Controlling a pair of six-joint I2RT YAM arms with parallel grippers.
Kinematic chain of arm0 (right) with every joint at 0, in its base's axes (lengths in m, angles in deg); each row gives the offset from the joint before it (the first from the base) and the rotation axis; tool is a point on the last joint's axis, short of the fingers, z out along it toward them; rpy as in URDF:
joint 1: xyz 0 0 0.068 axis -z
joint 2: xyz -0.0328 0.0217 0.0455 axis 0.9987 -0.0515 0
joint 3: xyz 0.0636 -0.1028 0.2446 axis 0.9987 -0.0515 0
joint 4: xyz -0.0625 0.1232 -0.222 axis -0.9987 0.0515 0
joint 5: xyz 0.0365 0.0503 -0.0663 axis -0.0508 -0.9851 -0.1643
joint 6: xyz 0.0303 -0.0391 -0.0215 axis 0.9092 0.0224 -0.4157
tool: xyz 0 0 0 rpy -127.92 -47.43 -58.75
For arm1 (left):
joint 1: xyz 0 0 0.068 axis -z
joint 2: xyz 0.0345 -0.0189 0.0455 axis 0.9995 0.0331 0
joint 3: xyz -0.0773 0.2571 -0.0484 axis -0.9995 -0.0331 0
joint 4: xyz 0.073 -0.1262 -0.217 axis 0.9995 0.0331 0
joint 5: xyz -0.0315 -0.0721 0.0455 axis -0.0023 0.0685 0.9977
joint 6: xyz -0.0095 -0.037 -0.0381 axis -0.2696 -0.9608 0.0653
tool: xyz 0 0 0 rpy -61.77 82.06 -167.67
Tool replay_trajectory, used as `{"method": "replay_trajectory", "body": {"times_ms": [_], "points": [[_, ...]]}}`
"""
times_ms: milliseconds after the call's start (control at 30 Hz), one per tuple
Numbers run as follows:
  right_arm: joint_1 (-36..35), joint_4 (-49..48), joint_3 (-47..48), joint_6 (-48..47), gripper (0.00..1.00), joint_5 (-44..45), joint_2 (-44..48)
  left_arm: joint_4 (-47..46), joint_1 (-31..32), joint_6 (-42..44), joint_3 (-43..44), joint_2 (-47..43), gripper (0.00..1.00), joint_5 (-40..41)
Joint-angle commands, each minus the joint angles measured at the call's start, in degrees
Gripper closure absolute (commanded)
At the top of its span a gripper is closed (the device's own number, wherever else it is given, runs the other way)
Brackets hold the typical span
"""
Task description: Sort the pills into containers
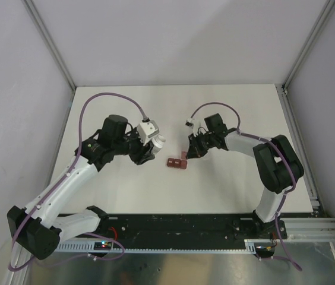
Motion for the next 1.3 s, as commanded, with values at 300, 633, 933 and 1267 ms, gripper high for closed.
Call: {"method": "replay_trajectory", "body": {"times_ms": [300, 633, 933, 1267], "points": [[0.37, -15.74, -11.05, 5.94, 0.96, 4.93, 9.34, -3.41, -0.32, -0.77, 1.91, 0.40, 1.00, 0.37], [-0.12, -16.88, -13.40, 8.38, 0.94, 4.54, 8.75, -3.61, -0.36, -0.81, 1.45, 0.02, 1.00, 0.66], [-1.72, -16.00, -13.49, 8.21, 0.79, 5.07, 8.70, -3.77, -0.36, -0.71, 0.80, -0.43, 1.00, 0.55], [-3.54, -15.69, -13.49, 8.24, 0.67, 5.49, 9.19, -3.78, -0.34, -0.61, 0.11, -1.24, 1.00, 0.58]]}}
